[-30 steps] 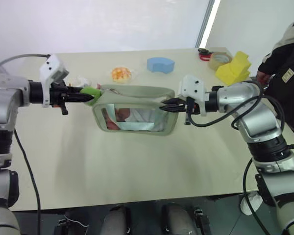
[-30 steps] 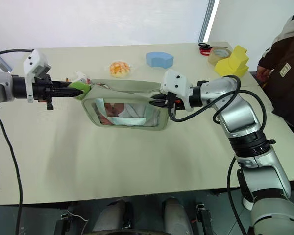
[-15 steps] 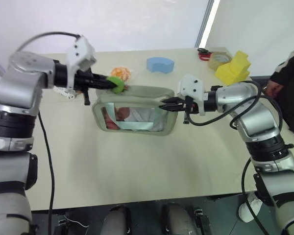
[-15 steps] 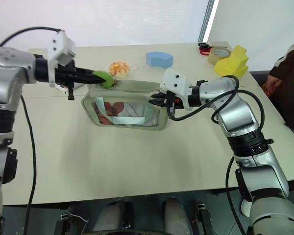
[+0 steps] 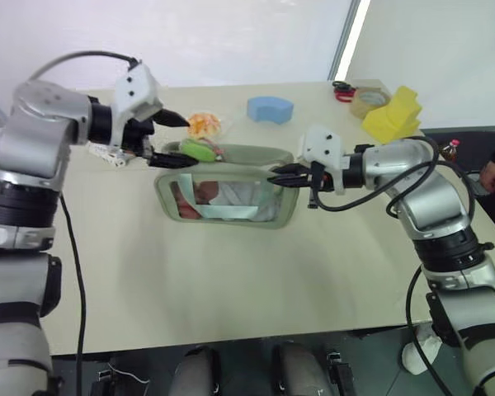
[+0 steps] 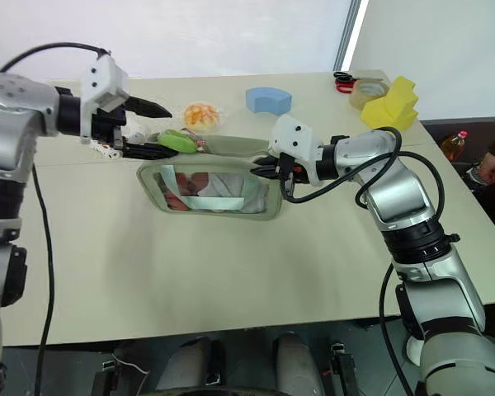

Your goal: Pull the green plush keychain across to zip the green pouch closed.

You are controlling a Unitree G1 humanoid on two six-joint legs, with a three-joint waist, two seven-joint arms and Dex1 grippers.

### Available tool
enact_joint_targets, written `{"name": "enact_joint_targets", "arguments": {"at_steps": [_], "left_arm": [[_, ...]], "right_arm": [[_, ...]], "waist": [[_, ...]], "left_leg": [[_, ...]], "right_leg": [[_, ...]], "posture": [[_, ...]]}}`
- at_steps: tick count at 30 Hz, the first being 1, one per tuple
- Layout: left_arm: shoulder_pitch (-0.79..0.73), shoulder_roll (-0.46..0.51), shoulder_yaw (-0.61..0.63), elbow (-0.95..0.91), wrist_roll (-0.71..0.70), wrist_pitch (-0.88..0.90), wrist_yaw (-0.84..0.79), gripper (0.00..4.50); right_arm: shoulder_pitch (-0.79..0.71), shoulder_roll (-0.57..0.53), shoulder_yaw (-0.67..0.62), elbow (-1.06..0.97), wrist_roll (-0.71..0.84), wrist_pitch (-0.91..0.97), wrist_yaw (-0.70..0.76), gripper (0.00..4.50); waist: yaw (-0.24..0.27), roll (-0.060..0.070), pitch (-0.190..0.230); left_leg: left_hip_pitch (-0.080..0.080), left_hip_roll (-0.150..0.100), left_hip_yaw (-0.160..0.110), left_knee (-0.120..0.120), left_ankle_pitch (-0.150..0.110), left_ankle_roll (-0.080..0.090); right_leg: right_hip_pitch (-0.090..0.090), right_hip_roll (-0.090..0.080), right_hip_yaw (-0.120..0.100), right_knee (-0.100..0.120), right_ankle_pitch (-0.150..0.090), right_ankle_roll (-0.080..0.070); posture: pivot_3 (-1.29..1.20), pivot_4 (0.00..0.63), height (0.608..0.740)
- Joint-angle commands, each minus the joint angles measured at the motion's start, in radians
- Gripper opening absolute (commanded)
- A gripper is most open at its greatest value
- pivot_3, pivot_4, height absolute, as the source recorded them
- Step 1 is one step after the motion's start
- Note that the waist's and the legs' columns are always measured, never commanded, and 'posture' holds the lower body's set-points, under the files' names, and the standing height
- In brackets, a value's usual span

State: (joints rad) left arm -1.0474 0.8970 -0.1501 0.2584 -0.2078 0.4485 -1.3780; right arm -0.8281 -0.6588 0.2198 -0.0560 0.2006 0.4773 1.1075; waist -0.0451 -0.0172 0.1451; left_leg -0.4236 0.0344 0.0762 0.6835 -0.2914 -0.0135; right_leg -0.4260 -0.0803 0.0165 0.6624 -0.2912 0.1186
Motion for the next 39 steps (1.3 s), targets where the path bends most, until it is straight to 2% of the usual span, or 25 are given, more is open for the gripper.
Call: {"name": "enact_joint_targets", "arguments": {"at_steps": [1,5,12,15,21,26,31,35,39], "left_arm": [[0.040,0.062,0.043,-0.048,-0.016,0.022,-0.034,3.95],[0.127,0.103,0.055,-0.098,-0.023,0.027,-0.047,3.95],[0.231,0.029,0.074,-0.134,-0.037,0.037,0.056,3.95],[0.236,0.027,0.067,-0.117,-0.018,0.005,0.061,3.10],[0.236,0.019,0.072,-0.102,-0.030,-0.003,0.057,0.10],[0.233,0.012,0.071,-0.104,-0.031,0.002,0.067,0.04],[0.234,0.013,0.069,-0.107,-0.032,0.003,0.064,0.00],[0.238,0.014,0.073,-0.116,-0.038,0.011,0.064,0.00],[0.240,0.017,0.078,-0.127,-0.042,0.020,0.064,0.00]], "right_arm": [[-0.017,0.000,-0.008,-0.001,-0.002,-0.008,0.002,0.00],[-0.013,0.001,-0.005,-0.002,-0.003,-0.015,0.006,0.00],[-0.021,0.013,0.004,0.012,-0.010,-0.017,0.005,0.00],[-0.021,0.014,0.003,0.015,-0.012,-0.018,0.008,0.00],[-0.027,0.020,0.004,0.022,-0.015,-0.016,0.008,0.00],[-0.031,0.019,-0.001,0.020,-0.014,-0.002,0.012,0.00],[-0.077,-0.023,-0.019,0.027,-0.018,0.000,0.053,2.00],[-0.139,-0.049,-0.034,0.033,-0.006,0.004,0.087,2.00],[-0.218,0.025,-0.043,0.019,0.028,0.065,0.032,2.00]], "waist": [[0.001,0.000,0.000],[0.002,0.000,0.000],[0.003,0.000,0.000],[0.002,0.000,0.000],[0.003,0.000,0.000],[0.003,0.000,0.000],[0.004,0.000,0.000],[0.005,0.000,0.000],[0.003,0.000,0.000]], "left_leg": [[0.000,0.000,0.000,0.000,0.000,0.000],[0.000,0.000,0.000,0.000,0.000,0.000],[0.000,0.000,0.000,0.000,0.000,0.000],[0.000,0.000,0.000,0.000,0.000,0.000],[0.000,0.000,0.000,0.000,0.000,0.000],[0.000,0.000,0.000,0.000,0.000,0.000],[0.000,0.000,0.000,0.000,0.000,0.000],[0.000,-0.001,0.000,0.000,0.000,0.000],[0.000,0.000,0.000,0.000,0.000,0.000]], "right_leg": [[0.000,0.000,0.000,0.000,0.000,0.000],[0.000,-0.001,0.000,0.000,0.000,0.000],[0.000,-0.001,0.000,0.000,0.000,0.000],[0.000,-0.001,0.000,0.000,0.000,0.000],[0.000,-0.001,0.000,0.000,0.000,0.000],[0.000,-0.001,0.000,0.000,0.000,0.000],[0.000,-0.001,0.000,0.000,0.000,0.000],[0.000,-0.001,0.000,0.000,0.000,0.000],[0.000,-0.001,0.000,0.000,0.000,0.000]], "posture": [[0.00,0.150,0.740],[0.00,0.150,0.740],[0.00,0.150,0.740],[0.00,0.150,0.740],[0.00,0.150,0.740],[0.00,0.150,0.740],[0.00,0.150,0.740],[0.00,0.150,0.740],[0.00,0.150,0.740]]}}
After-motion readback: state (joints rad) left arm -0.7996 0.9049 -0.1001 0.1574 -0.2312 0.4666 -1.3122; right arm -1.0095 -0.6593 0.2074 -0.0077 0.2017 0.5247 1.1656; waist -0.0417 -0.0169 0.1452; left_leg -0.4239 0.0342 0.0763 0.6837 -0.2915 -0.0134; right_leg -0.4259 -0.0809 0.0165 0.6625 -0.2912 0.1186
